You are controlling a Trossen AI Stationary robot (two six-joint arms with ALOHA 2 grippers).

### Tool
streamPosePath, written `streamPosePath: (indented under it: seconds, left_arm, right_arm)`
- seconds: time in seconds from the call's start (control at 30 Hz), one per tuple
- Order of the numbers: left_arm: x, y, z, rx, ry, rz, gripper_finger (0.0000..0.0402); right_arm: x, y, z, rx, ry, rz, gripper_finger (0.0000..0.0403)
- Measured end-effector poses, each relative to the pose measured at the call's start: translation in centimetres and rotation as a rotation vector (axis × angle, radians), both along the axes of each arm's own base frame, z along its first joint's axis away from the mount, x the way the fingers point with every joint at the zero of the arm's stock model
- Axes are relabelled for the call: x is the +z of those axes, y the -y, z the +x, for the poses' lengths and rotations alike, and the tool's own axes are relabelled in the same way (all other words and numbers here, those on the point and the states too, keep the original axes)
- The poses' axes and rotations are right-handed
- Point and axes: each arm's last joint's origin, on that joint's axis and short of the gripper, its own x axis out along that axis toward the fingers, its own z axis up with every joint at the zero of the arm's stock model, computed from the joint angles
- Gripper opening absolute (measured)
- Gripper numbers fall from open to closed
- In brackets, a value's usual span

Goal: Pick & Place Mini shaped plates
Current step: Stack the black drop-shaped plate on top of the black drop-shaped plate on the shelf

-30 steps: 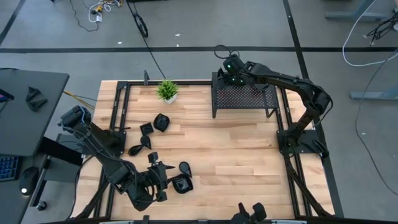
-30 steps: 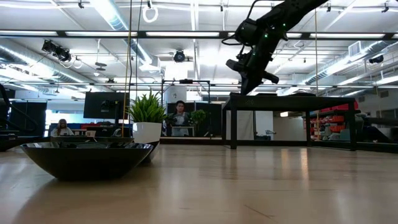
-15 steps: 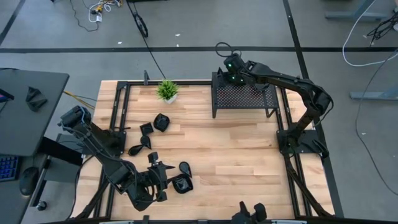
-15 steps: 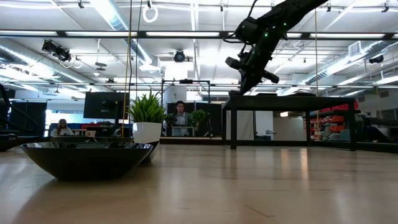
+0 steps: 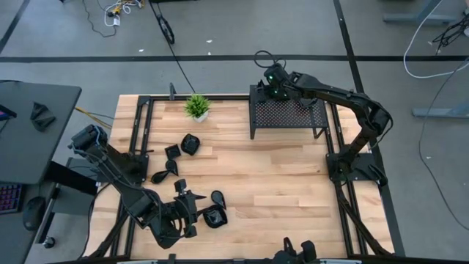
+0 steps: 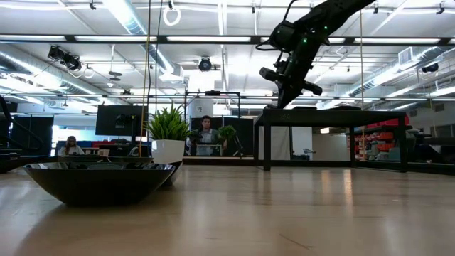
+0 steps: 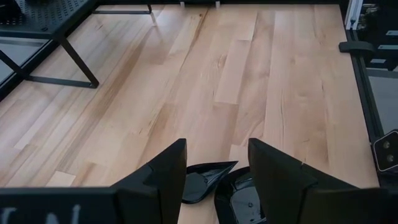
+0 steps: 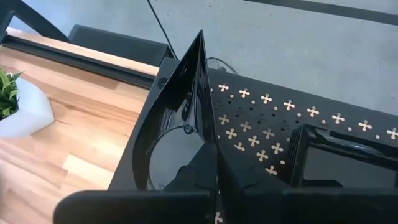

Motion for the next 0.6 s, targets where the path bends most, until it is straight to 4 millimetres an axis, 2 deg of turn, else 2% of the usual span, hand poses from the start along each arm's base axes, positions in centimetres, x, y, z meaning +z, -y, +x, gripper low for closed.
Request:
streamPosePath:
  seconds: [0.2,0.47,0.6]
  left_arm:
    - [0.00,0.00,0.00,0.000,0.000,0.000,0.0177]
    - [0.00,-0.01,0.01,0.001,0.001,0.000,0.0177]
    - [0.00,0.00,0.00,0.000,0.000,-0.001,0.0177]
  right_arm:
    - [-0.03,0.00,-0.06,-0.009,-0.009,-0.003,0.0016]
    - [0.05,0.07,0.00,0.022,-0.025,-0.030,0.0102]
    - [0.31,0.15,0.35,0.066,-0.019,-0.076,0.0123]
